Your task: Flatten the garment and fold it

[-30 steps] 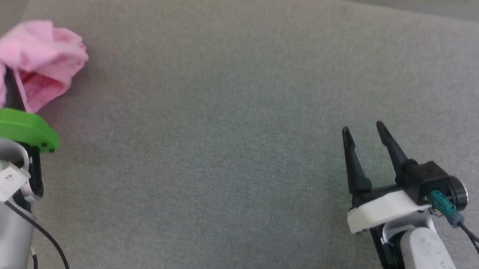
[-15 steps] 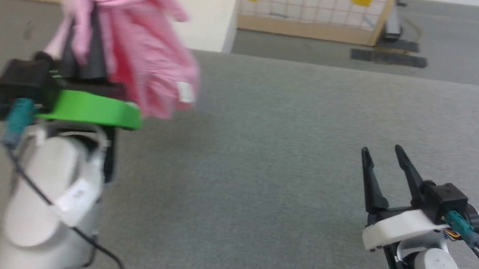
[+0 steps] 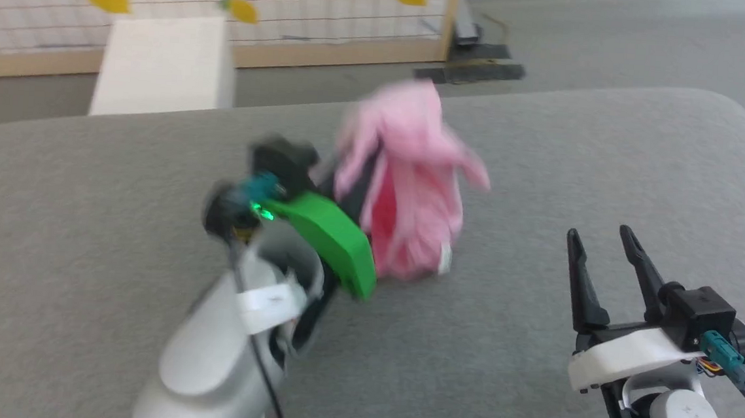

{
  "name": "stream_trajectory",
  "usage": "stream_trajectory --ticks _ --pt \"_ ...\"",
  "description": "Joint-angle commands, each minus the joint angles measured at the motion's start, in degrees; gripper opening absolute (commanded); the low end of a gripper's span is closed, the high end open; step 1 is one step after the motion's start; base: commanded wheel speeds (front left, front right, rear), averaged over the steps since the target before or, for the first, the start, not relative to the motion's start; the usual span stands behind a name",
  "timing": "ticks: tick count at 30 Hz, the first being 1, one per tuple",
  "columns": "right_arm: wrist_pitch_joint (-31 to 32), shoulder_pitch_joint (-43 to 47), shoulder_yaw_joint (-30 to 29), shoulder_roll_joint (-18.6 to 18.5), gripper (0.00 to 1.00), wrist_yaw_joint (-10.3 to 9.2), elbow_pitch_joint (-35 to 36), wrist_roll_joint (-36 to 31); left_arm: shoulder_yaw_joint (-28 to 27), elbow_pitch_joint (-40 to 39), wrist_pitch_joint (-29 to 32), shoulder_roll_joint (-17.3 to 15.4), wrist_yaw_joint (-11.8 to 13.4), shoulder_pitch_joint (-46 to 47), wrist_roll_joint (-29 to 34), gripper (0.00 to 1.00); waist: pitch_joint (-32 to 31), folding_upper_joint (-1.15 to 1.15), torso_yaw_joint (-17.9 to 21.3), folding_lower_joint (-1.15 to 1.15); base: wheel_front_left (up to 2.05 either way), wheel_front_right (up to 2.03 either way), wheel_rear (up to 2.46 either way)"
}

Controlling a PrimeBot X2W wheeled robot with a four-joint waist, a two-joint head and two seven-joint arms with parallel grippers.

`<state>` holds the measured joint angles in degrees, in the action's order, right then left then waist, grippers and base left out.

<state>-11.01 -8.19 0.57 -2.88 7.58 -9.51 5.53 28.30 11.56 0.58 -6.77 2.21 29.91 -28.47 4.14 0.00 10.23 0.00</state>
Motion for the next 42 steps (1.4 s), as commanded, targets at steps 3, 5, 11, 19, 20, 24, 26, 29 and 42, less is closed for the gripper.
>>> stream_trajectory --ticks 3,5,11,19,20,24,26,29,42 --pt "0.14 0.82 -0.28 0.01 1.00 -0.09 0.30 0.32 4.06 7.34 9.17 -0.44 -1.34 -3.08 -1.58 0.00 1.59 0.00 5.99 0.00 0.00 0.00 0.00" --pt "0.12 0.95 -0.44 0.01 1.00 -0.09 0.34 0.38 5.65 10.84 13.81 -0.42 -1.94 -4.14 -2.58 0.00 1.83 0.00 6.20 0.00 0.00 0.00 0.00" --pt "0.27 1.08 -0.45 0.01 1.00 -0.09 -0.06 0.49 8.12 16.66 22.96 0.15 -2.83 -6.07 -5.36 1.00 2.12 0.00 4.83 0.00 0.00 0.00 0.00" --pt "0.68 0.60 0.94 0.01 1.00 -0.09 -0.23 0.64 4.60 10.32 16.25 0.00 -5.21 -8.11 -9.19 1.00 1.77 0.00 0.19 0.00 0.00 0.00 0.00" --pt "0.76 0.58 1.03 0.01 1.00 -0.09 -0.19 0.60 3.72 8.91 14.38 -0.09 -5.38 -8.63 -9.64 1.00 1.72 0.00 -0.36 0.00 0.00 0.00 0.00" --pt "1.71 0.61 1.35 0.01 1.00 -0.09 0.10 0.45 -1.07 2.84 1.75 -1.82 -3.14 -10.91 -7.29 1.00 1.72 0.00 -2.85 0.00 0.00 0.00 0.00" --pt "2.56 0.42 1.76 0.01 1.00 -0.09 0.17 0.41 -3.82 0.84 -5.20 -2.50 -0.89 -12.60 -5.63 1.00 1.86 0.00 -4.00 0.00 0.00 0.00 0.00" --pt "4.90 -0.40 2.35 0.01 1.00 -0.09 0.07 0.64 -7.40 -0.95 -13.29 -3.54 2.25 -15.15 -2.90 1.00 2.32 0.00 -5.77 0.00 0.00 0.00 0.00" --pt "31.82 -12.70 -0.58 0.01 1.00 -0.09 -9.11 4.55 -22.28 -10.28 -15.56 0.11 3.02 -21.46 10.12 1.00 8.17 0.00 -12.18 0.00 0.00 0.00 0.00"
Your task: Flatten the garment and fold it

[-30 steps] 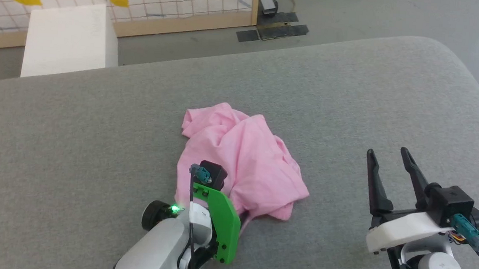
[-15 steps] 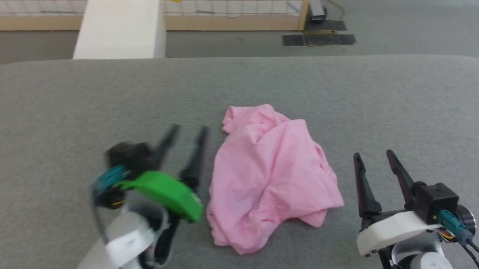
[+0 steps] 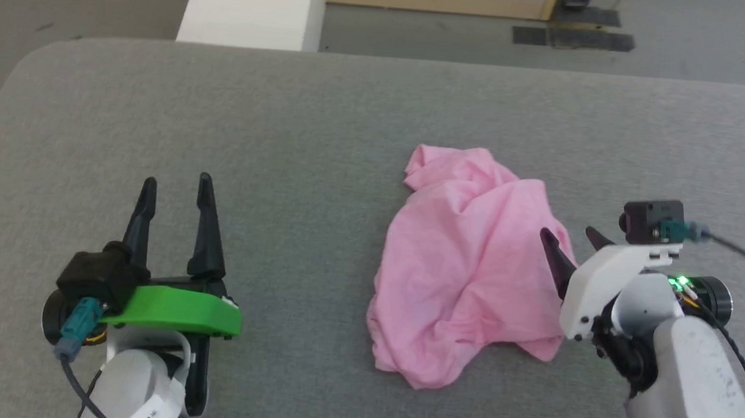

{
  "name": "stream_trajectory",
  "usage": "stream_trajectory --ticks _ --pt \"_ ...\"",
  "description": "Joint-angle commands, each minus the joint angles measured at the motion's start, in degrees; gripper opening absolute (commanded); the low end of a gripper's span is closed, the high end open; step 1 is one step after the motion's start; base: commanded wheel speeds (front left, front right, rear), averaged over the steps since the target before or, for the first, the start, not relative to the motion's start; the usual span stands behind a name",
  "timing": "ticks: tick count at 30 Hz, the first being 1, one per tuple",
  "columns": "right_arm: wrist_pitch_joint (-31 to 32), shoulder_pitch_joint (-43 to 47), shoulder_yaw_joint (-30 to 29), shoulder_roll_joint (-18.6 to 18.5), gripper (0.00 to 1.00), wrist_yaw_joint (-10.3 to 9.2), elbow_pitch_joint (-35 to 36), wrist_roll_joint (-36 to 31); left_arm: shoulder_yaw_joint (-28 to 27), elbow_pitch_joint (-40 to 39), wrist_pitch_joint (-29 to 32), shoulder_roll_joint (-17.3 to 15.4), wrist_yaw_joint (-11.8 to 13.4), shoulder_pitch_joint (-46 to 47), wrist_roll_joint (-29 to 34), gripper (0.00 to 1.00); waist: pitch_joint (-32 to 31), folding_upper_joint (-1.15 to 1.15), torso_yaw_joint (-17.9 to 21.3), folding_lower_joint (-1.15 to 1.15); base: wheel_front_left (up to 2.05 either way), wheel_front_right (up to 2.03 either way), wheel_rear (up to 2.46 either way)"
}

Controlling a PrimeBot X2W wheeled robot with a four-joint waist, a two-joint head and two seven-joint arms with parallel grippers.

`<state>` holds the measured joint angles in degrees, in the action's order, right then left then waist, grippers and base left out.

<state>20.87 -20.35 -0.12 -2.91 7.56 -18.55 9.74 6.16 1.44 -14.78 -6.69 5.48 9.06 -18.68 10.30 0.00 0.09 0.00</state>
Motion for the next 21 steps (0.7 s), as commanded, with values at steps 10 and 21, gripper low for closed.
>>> stream_trajectory --ticks 10,21 --pt "11.12 -4.03 0.59 0.03 0.00 -0.08 -2.81 1.81 -4.43 1.40 -0.21 3.24 -4.47 -0.79 3.30 1.00 3.06 0.00 -5.01 0.00 0.00 0.00 0.00" --pt "8.28 -2.33 13.06 0.03 0.00 -0.08 13.87 11.54 -6.34 2.66 -0.21 3.76 -5.34 -2.23 4.45 1.00 -0.68 0.00 -3.02 0.00 0.00 0.00 0.00"
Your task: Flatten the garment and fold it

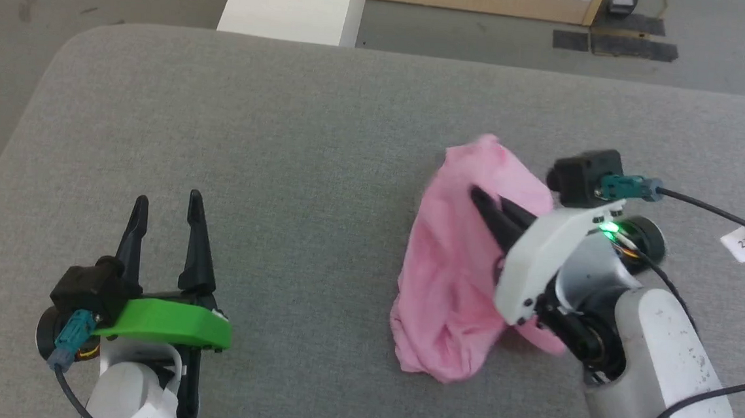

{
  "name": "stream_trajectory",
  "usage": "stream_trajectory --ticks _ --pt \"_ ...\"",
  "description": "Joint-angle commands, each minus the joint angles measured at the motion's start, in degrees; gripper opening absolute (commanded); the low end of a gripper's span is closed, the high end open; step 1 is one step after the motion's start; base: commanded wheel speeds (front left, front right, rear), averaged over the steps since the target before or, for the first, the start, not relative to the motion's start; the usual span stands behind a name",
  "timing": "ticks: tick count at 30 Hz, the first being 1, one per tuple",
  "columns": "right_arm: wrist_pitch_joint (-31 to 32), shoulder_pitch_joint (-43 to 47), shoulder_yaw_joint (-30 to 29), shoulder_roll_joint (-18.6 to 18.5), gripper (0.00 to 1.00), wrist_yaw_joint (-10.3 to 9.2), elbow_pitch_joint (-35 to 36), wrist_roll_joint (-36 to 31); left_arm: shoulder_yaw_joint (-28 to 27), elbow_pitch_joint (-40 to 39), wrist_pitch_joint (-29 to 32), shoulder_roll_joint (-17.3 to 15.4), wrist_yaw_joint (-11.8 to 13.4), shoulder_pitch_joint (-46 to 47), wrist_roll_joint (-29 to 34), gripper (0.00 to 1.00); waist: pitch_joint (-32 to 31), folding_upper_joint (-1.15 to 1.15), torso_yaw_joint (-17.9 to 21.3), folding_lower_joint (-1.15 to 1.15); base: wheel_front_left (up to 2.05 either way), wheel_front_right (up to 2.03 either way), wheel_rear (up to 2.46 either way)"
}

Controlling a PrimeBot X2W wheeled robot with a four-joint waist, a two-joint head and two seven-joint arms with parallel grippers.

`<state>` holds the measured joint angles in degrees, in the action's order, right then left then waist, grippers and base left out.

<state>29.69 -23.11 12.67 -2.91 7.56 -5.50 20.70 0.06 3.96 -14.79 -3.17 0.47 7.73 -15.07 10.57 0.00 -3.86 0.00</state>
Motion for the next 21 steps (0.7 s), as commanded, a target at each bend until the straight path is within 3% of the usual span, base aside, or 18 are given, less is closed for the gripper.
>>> stream_trajectory --ticks 1,6,10,15,21 --pt "-0.82 0.25 1.63 0.03 0.00 -0.08 3.82 1.96 -0.40 0.19 -0.20 0.25 -0.35 -1.04 0.85 1.00 -1.26 0.00 1.28 0.00 0.00 0.00 0.00" --pt "-3.38 -1.29 2.55 0.03 0.00 -0.08 13.85 3.75 -0.19 0.16 -0.20 0.27 -0.31 -1.53 0.56 1.00 -2.30 0.00 2.17 0.00 0.00 0.00 0.00" --pt "-4.82 -0.76 -2.13 0.03 0.00 -0.08 16.49 4.66 0.30 0.11 -0.20 0.28 -0.11 -1.80 0.37 1.00 -2.78 0.00 2.40 0.00 0.00 0.00 0.00" --pt "-3.59 2.86 -13.32 0.03 0.00 -0.08 10.35 -2.88 1.31 0.38 -0.20 0.28 -0.09 -2.12 0.03 1.00 -2.79 0.00 2.20 0.00 0.00 0.00 0.00" --pt "-4.81 6.82 -27.73 0.03 0.00 -0.08 -1.77 -14.12 2.12 0.88 -0.20 0.29 -0.17 -2.16 -0.11 1.00 -2.58 0.00 1.95 0.00 0.00 0.00 0.00"
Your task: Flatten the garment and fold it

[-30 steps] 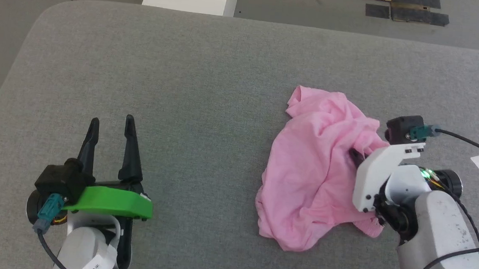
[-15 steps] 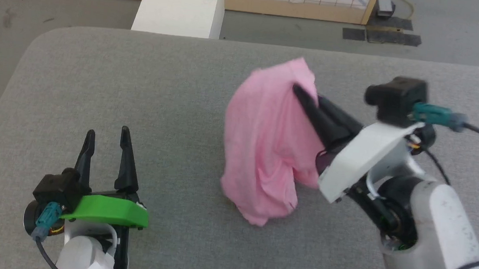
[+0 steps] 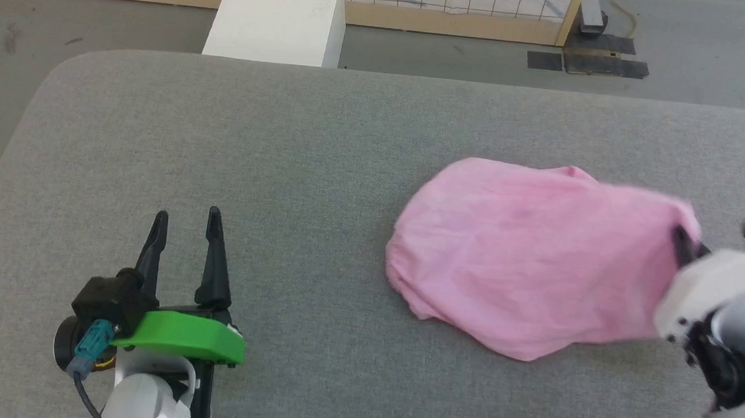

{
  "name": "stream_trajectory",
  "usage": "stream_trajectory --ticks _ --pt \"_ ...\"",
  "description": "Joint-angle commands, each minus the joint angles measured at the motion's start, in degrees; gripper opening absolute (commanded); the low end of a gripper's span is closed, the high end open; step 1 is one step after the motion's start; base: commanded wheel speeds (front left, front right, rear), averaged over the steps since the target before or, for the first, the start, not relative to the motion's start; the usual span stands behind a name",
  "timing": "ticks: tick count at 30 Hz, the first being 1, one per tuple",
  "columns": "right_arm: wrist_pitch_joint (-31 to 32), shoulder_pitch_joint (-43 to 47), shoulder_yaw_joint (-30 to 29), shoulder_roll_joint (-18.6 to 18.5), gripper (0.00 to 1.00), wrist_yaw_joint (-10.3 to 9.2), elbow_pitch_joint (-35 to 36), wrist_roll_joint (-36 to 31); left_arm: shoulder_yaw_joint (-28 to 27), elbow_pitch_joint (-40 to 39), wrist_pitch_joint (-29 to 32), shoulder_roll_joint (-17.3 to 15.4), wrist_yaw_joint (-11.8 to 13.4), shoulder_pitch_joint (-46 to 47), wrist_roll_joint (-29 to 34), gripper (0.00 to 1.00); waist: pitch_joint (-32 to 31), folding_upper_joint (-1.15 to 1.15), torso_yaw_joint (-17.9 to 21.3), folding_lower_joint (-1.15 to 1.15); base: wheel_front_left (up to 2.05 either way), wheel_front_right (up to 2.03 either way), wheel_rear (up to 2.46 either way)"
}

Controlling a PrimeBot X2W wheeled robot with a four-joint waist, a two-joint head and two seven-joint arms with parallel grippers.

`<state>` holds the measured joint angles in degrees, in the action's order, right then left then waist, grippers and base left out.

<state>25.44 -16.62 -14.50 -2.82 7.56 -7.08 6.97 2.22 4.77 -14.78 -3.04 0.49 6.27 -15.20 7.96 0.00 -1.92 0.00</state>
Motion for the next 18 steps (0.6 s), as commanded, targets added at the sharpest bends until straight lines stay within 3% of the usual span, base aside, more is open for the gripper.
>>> stream_trajectory --ticks 1,2,3,10,18 --pt "-1.18 0.64 -2.47 -0.06 0.00 -0.08 -1.60 -1.59 -0.03 0.12 -0.21 0.15 -0.22 -0.69 0.04 1.00 0.03 0.00 0.03 0.00 0.00 0.00 0.00" --pt "-2.08 1.06 -4.42 -0.06 0.08 -0.08 -3.01 -3.38 0.03 0.20 -0.21 0.15 -0.28 -0.70 0.09 1.00 0.00 0.00 0.05 0.00 0.00 0.00 0.00" --pt "-2.77 1.44 -6.11 -0.06 1.00 -0.08 -4.26 -4.39 0.06 0.28 -0.21 0.15 -0.33 -0.73 0.14 1.00 -0.04 0.00 0.09 0.00 0.00 0.00 0.00" --pt "-10.54 4.61 -10.43 -0.06 1.00 -0.08 -3.95 -7.57 -0.09 0.77 -0.21 0.16 -0.79 -1.12 0.54 1.00 -0.66 0.00 1.27 0.00 0.00 0.00 0.00" --pt "-24.90 12.75 -0.33 -0.06 1.00 -0.08 2.51 -5.10 2.87 2.54 -0.22 0.16 -2.62 -1.12 -0.20 1.00 -1.36 0.00 2.92 0.00 0.00 0.00 0.00"
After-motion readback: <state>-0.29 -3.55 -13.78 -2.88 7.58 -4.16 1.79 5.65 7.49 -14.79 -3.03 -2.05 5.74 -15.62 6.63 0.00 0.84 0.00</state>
